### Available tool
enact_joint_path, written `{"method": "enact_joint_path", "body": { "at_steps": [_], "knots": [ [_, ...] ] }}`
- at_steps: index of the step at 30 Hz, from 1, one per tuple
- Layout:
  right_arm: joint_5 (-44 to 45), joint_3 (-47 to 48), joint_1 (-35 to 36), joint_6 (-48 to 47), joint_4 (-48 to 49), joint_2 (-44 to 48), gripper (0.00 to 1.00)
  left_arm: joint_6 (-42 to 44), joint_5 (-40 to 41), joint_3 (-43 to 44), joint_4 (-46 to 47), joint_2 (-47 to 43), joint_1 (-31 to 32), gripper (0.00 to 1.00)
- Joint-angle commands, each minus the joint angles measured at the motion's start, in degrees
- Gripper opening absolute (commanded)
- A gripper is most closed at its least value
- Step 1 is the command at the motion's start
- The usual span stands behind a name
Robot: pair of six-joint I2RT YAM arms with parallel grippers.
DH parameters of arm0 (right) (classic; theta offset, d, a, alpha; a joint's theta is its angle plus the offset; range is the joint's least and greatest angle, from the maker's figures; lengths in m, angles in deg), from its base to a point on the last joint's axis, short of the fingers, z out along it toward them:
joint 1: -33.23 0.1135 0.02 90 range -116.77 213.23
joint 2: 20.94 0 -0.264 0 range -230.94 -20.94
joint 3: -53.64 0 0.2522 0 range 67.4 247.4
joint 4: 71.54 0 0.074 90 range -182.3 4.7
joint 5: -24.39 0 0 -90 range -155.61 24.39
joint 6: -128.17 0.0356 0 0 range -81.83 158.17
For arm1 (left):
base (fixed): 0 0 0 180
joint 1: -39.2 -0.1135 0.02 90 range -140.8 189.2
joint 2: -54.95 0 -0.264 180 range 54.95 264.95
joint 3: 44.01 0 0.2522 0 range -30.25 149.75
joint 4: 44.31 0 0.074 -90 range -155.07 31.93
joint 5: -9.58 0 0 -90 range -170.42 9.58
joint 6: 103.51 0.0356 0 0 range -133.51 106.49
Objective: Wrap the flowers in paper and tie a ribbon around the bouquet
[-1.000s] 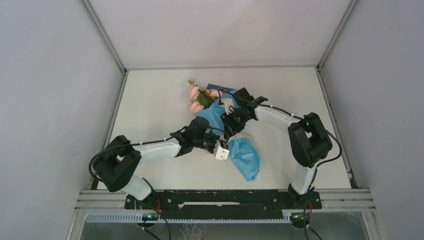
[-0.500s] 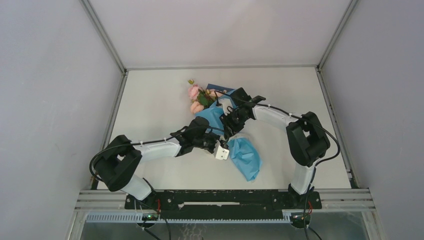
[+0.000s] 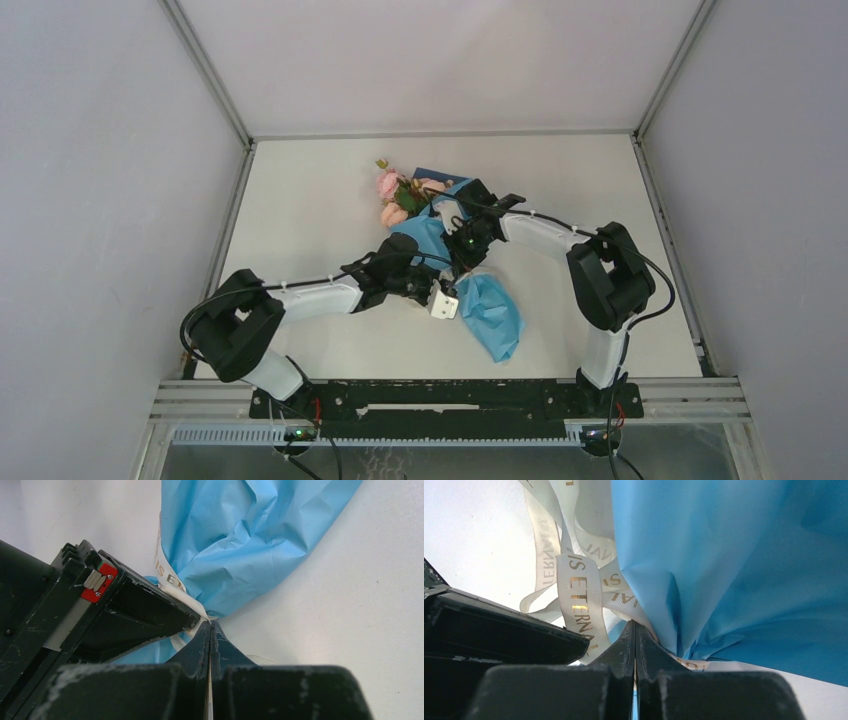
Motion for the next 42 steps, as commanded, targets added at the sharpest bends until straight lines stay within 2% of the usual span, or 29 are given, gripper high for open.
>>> {"method": "enact_joint_path", "body": {
  "at_steps": [1, 20, 27, 28, 31, 33, 35, 39, 42],
  "knots": [
    [0.2, 1.8, -0.1, 0.1, 0.7, 1.4, 0.0, 1.0, -1.3, -0.4, 2.1, 0.3, -0.4, 0.0],
    [-13.5, -0.8, -6.8, 7.0, 7.0, 9.5, 0.0, 2.3, -1.5, -0.7, 2.8, 1.8, -0.8, 0.0],
    [-19.0, -8.8, -14.6, 19.8, 20.4, 14.0, 0.0, 2.2, -1.7, -1.0, 3.6, 1.8, -0.9, 0.0],
    [-19.3, -9.7, -15.4, 20.7, 21.6, 14.4, 0.0, 1.8, -1.7, -0.9, 3.7, 1.5, -0.9, 0.02],
    [-18.1, -10.7, -15.6, 20.9, 21.7, 14.7, 0.0, -0.8, -1.5, -0.2, 2.3, -0.7, -0.9, 0.29],
    [-17.2, -11.3, -15.7, 21.3, 21.7, 14.6, 0.0, -1.9, -1.3, 0.9, -2.6, -2.4, -0.9, 0.46],
    [-15.9, -12.0, -16.4, 22.2, 22.1, 14.8, 0.0, -3.0, -0.8, 2.6, -10.3, -4.1, -0.9, 0.58],
    [-15.7, -14.3, -18.4, 24.8, 24.7, 16.5, 0.0, -4.1, 1.9, 7.1, -29.0, -7.5, -1.5, 0.7],
    [-15.7, -15.1, -18.7, 25.0, 25.0, 17.0, 0.0, -4.5, 5.8, 8.1, -37.9, -9.7, -2.6, 0.72]
  ]
}}
